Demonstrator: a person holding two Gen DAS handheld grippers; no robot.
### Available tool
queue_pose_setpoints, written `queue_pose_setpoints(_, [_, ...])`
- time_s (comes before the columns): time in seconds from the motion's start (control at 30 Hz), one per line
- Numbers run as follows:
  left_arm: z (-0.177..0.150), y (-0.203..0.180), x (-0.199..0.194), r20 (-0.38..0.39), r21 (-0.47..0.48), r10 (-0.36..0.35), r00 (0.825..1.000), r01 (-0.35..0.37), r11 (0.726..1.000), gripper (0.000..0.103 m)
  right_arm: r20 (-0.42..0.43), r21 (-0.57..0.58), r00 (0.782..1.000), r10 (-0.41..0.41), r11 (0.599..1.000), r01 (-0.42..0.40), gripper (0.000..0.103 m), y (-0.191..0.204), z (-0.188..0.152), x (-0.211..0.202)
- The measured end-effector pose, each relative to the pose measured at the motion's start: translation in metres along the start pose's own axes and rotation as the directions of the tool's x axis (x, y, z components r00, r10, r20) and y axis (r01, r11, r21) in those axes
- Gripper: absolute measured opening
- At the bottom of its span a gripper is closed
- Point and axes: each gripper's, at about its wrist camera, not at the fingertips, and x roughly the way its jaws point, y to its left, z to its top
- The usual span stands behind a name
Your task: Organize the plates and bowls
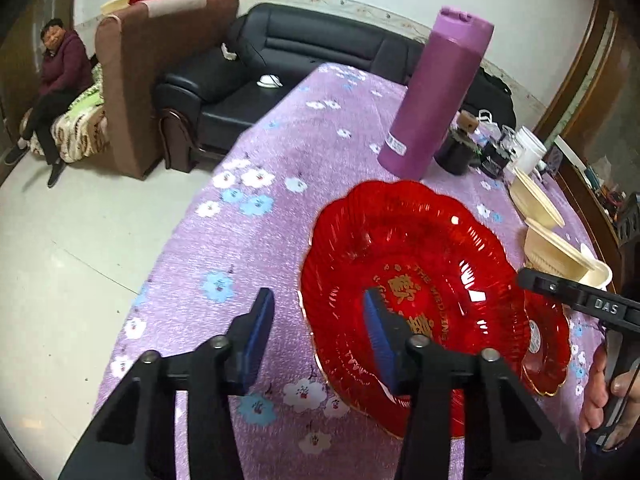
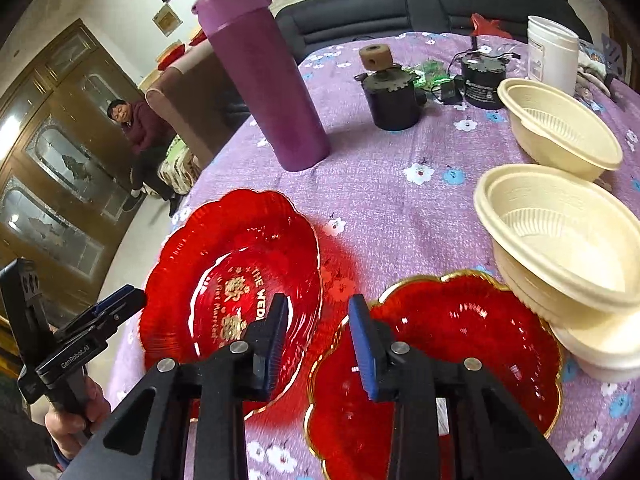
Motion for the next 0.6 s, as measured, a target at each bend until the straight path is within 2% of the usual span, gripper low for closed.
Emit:
queue_pose_setpoints(0.07, [0.000,0.002,0.008,-0.017,0.000,0.001,1.000,-0.001,1.000,0.024,-0.015,-0.006,1.000,-0.017,1.000,0.017,0.026,0.002,0.001,0.008])
queue_pose_setpoints(0.17, [-0.002,0.002,0.018,-0.040,-0.006,-0.015,0.999,0.015,1.000,0.015,-0.026,-0.011,0.999,-0.029,1.000,0.028,0.022,0.003,-0.001,0.016])
queue_pose_setpoints(0.2, [-0.002,0.002,0.020,-0.041,-0.001,-0.014,0.999,0.014,1.000,0.015,-0.021,-0.012,0.999,-0.028,1.000,0.028,0.021,0.003,-0.001,0.016])
queue_pose_setpoints(0.27, [-0.004,0.003,0.020,-0.038,0.000,-0.015,0.999,0.015,1.000,0.015,-0.021,-0.016,1.000,-0.016,1.000,0.016,0.012,0.006,-0.002,0.017])
queue_pose_setpoints(0.4, [-0.006,0.007,0.015,-0.033,-0.006,0.002,0.999,-0.002,1.000,0.015,-0.006,-0.036,0.999,-0.037,0.999,0.037,0.012,0.014,-0.006,0.017])
queue_pose_setpoints(0.6, [-0.023,0.018,-0.005,-0.031,0.002,0.030,0.999,-0.030,1.000,0.015,-0.003,-0.051,1.000,-0.005,0.999,0.005,0.012,0.031,-0.020,0.007])
